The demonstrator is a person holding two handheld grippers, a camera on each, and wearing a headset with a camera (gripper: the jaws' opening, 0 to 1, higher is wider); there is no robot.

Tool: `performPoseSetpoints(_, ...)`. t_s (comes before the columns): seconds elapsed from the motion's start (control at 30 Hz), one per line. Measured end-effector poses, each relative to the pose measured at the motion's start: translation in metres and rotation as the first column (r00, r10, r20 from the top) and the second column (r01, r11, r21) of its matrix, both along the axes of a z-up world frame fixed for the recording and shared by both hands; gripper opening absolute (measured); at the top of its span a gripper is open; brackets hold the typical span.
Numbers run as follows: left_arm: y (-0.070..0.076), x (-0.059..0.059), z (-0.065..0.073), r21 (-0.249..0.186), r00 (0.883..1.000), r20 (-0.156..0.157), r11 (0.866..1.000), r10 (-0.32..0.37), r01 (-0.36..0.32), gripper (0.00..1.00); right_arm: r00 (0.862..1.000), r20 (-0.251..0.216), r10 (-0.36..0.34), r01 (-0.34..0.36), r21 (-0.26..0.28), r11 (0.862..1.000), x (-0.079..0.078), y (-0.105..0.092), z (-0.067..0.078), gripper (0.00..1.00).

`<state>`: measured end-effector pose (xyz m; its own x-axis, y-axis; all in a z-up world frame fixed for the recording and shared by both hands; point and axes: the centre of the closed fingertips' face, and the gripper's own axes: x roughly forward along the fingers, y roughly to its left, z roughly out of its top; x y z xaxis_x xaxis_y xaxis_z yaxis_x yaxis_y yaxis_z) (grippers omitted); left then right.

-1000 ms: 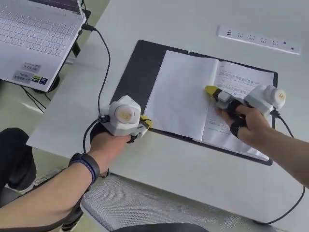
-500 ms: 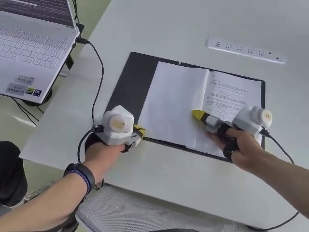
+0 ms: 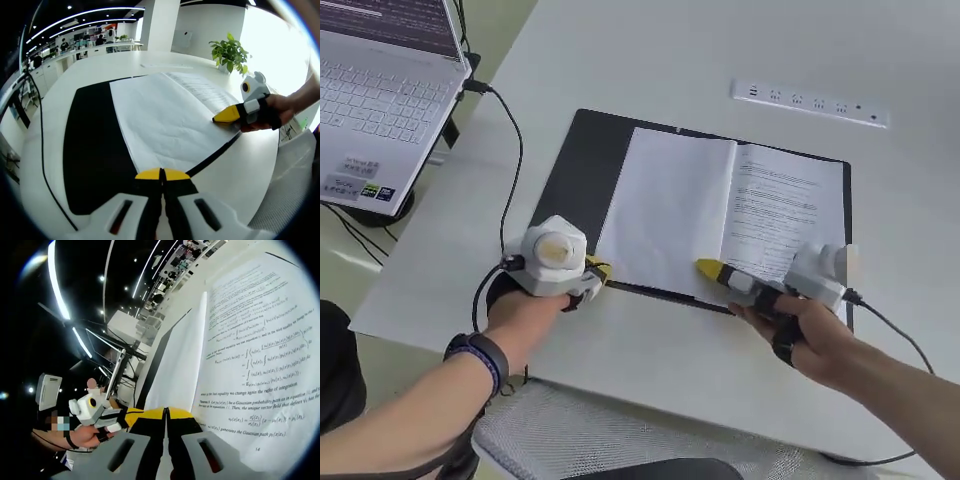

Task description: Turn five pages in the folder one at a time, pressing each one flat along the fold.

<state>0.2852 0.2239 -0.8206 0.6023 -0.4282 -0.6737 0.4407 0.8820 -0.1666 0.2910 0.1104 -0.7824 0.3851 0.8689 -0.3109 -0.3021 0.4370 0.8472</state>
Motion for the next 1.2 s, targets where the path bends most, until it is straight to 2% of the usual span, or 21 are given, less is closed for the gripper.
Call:
performPoseSetpoints(0.13,0.0,0.0,0.0,0.0,1.0,0.001,1.0,-0.002,0.002,0.0,1.0,0.001,0.014,-0.014,-0.006,1.0,-0.005,0.0,-0.003,0.0)
performPoseSetpoints(0.3,0.0,0.0,0.0,0.002,1.0,0.001,1.0,-0.004,0.004,0.0,1.0,-0.006,0.02,-0.02,-0.006,1.0,-0.003,-0.006,-0.016,0.0)
performPoseSetpoints(0.6,-0.002,-0.003,0.002,0.012,1.0,-0.004,1.0,-0.012,0.012,0.0,1.0,-0.011,0.019,-0.019,-0.018,1.0,-0.004,-0.01,-0.023,0.0)
performPoseSetpoints(0.73,-0.002,-0.003,0.002,0.031,1.0,0.0,0.999,-0.027,0.027,0.0,1.0,-0.014,0.011,-0.011,-0.028,1.0,-0.002,-0.011,-0.026,0.0)
performPoseSetpoints(0.97,-0.002,-0.004,0.003,0.024,1.0,-0.026,1.0,-0.005,0.005,0.0,1.0,-0.016,-0.005,0.005,-0.045,0.999,-0.004,-0.01,-0.025,0.0)
performPoseSetpoints(1.1,-0.003,-0.005,0.005,0.011,0.999,-0.046,1.0,-0.009,0.01,0.0,1.0,0.01,0.008,-0.008,-0.063,0.998,-0.008,-0.009,-0.021,0.0)
performPoseSetpoints(1.2,-0.007,-0.006,0.012,-0.003,0.999,-0.028,1.0,-0.019,0.019,0.06,0.999,0.035,0.016,-0.014,-0.075,0.997,-0.008,-0.013,-0.018,0.01)
